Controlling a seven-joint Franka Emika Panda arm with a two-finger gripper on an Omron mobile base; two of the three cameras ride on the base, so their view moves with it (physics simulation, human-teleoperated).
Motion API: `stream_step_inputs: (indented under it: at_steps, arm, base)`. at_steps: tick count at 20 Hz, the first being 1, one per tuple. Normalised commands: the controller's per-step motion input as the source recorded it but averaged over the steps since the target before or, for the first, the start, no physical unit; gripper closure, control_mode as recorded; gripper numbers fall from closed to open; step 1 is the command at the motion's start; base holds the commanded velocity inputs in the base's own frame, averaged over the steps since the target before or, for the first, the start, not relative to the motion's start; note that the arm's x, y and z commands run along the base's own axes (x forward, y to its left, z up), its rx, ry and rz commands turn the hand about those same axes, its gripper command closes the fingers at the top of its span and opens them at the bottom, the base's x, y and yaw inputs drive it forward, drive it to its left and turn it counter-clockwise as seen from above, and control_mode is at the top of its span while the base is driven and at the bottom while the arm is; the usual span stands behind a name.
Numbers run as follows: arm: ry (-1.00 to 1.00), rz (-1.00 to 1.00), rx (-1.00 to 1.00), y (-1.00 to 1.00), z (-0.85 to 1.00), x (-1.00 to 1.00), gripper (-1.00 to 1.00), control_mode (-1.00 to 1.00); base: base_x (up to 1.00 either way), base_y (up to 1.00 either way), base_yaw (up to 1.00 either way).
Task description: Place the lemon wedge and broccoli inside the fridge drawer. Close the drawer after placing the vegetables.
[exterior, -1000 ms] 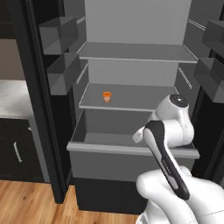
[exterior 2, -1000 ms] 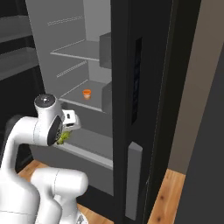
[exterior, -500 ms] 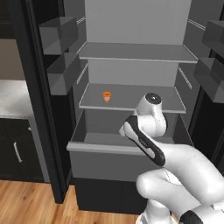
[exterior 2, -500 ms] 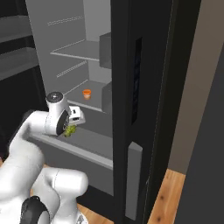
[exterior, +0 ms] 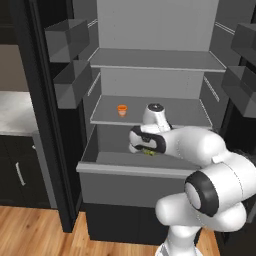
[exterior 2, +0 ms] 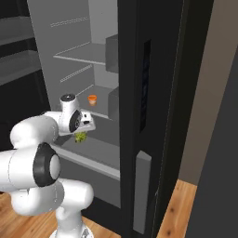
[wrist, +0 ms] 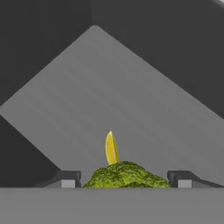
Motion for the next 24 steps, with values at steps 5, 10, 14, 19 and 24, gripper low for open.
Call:
stream_step_inputs:
  at_steps: [5, 10, 14, 19, 24]
  arm:
    - [0.08, 0.00, -0.02, 0.00, -0.60, 0.48, 1.00, -1.00]
    - [-0.02, 0.00, -0.01, 0.00, -0.58, 0.05, 1.00, -1.00]
    - [0.00, 0.00, -0.01, 0.00, -0.68, 0.00, 1.00, -1.00]
    - [0.00, 0.00, -0.01, 0.00, -0.60, 0.00, 1.00, -1.00]
    - [0.00, 0.00, 0.00, 0.00, -0.32, -0.02, -1.00, -1.00]
  base:
    - [0.00, 0.00, 0.00]
    - [0.00, 0.00, 0.00]
    - [0.00, 0.00, 0.00]
    - [0.00, 0.00, 0.00]
    - [0.00, 0.00, 0.00]
